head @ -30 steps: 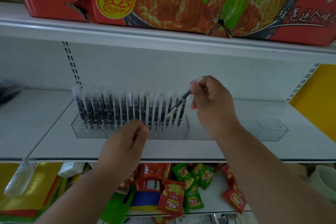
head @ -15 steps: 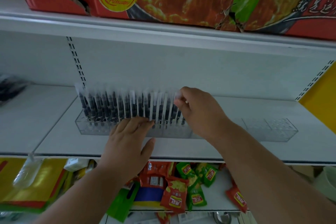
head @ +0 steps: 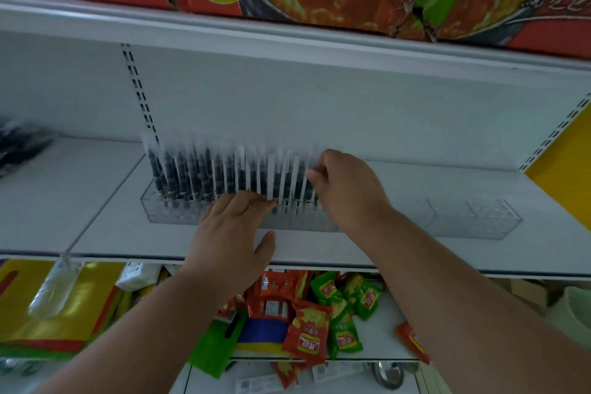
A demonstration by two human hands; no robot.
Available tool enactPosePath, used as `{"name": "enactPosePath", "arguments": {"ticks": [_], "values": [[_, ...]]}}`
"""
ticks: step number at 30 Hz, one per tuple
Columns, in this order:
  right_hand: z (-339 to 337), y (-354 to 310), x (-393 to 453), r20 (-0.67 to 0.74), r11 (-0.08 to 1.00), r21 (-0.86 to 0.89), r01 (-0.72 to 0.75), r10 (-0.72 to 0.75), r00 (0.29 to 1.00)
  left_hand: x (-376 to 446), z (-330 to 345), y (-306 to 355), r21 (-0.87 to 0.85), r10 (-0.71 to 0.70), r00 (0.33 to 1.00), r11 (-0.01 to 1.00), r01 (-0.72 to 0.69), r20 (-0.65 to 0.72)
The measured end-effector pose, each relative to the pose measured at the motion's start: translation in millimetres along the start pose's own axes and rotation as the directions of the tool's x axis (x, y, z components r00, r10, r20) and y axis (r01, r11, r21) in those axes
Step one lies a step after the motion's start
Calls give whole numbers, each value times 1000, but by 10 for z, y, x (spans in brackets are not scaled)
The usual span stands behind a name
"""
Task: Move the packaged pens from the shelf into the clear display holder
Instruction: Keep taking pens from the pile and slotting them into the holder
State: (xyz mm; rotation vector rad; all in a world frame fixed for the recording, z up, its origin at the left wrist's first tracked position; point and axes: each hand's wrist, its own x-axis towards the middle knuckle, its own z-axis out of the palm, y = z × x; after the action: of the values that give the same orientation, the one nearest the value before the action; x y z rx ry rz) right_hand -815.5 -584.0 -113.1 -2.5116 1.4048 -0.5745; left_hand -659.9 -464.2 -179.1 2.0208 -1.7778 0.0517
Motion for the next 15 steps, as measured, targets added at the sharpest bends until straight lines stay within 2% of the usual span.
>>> {"name": "enactPosePath", "arguments": {"ticks": [3, 6, 10, 13, 15], "values": [[36, -17, -89, -21, 998, 44, -43, 44, 999, -3, -24, 2, -4, 8, 1000, 1000, -8, 18], [3, -19, -207, -121, 990, 125, -62, 77, 990, 9, -51, -43, -29, 44, 998, 999, -42, 54], [-81, -134, -310, -223, 982, 142, 124, -90, 971, -16, -188, -119, -99, 41, 999, 994, -38, 26], [-66, -408, -297, -225, 962, 92, 258, -232, 946, -151, -334, -218, -16, -6, 997, 1000, 4, -82], [-9, -645, -284, -199, 941, 88, 326, -304, 932, -299, -448, -349, 33, -56, 994, 998, 60, -98]]}}
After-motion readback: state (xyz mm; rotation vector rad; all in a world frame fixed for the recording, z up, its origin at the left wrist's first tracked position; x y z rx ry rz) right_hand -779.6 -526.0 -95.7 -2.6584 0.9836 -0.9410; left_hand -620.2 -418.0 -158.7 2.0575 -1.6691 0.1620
